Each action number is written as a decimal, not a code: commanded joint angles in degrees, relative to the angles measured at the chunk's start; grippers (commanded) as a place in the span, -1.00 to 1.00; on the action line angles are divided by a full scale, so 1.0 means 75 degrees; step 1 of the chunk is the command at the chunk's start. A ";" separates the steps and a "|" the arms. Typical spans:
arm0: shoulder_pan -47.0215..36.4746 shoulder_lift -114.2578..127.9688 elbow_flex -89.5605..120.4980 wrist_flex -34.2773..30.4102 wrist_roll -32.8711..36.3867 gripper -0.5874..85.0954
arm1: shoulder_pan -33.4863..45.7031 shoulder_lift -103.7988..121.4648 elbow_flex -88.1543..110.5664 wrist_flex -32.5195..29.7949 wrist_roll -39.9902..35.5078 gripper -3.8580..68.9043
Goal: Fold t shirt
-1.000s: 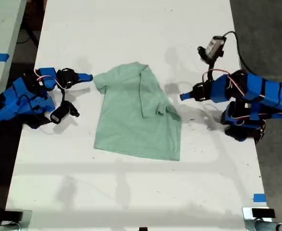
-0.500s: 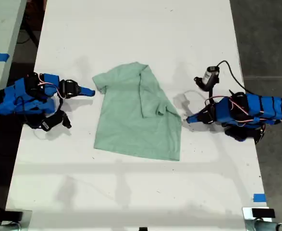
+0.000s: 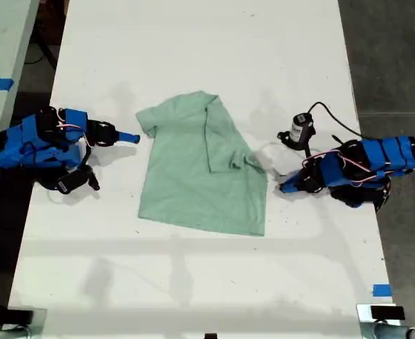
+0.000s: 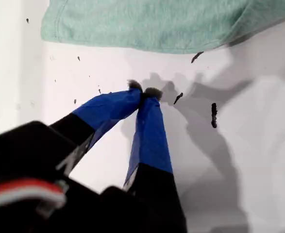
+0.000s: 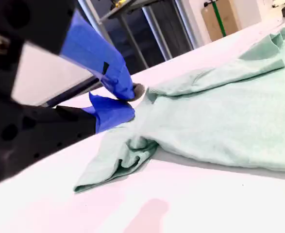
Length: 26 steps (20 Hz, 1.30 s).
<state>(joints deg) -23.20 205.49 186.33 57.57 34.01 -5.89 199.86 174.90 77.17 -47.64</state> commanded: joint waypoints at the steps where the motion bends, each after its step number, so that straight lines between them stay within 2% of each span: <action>1: 0.0070 0.0059 0.0305 -0.0035 0.0035 -0.94 | 0.0082 0.0082 0.0363 0.0012 0.0023 -0.85; 2: 0.0070 0.0059 0.0305 -0.0035 0.0035 -0.94 | 0.0082 0.0082 0.0363 0.0012 0.0105 -0.86; 3: 0.0070 0.0059 0.0305 -0.0035 0.0035 -0.94 | 0.0750 -0.0305 0.0281 0.0211 0.1934 -0.60; 4: 0.0070 0.0059 0.0305 -0.0035 0.0035 -0.94 | 0.1734 -0.0293 0.0281 0.0199 0.2941 -0.53; 6: 0.0070 0.0059 0.0305 -0.0035 0.0035 -0.94 | 0.3434 0.0117 0.0328 0.0105 0.2250 -0.53; 8: 0.0070 0.0059 0.0305 -0.0035 0.0035 -0.94 | 0.4887 0.0105 0.0328 0.0117 0.0152 -0.54; 11: 0.0070 0.0059 0.0305 -0.0035 0.0035 -0.94 | 0.6223 0.0105 0.0328 0.0117 0.0164 -0.58; 14: 0.0070 0.0059 0.0305 -0.0035 0.0035 -0.94 | 0.6633 0.0105 0.0328 0.0117 0.0164 -0.58; 26: 0.0070 0.0059 0.0305 -0.0035 0.0035 -0.94 | 0.6633 0.0105 0.0316 0.0117 0.0164 -0.59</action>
